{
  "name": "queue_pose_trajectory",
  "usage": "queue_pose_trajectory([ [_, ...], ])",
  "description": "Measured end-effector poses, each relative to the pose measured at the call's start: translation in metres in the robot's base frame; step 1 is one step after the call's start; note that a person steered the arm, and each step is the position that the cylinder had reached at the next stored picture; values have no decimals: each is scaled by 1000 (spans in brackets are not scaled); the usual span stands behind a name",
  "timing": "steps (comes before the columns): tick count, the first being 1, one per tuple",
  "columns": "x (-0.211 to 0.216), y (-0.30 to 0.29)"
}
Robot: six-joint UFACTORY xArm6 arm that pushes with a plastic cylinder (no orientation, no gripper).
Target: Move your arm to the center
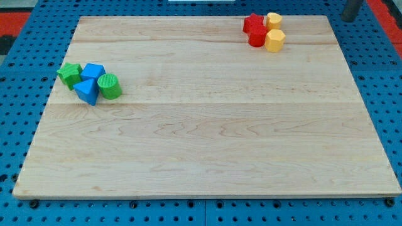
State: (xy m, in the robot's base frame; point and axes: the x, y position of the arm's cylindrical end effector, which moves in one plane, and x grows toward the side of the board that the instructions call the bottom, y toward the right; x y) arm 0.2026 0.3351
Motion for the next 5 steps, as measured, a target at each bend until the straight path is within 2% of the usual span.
queue_pose_trajectory([
  [3,24,-4],
  [5,20,-12],
])
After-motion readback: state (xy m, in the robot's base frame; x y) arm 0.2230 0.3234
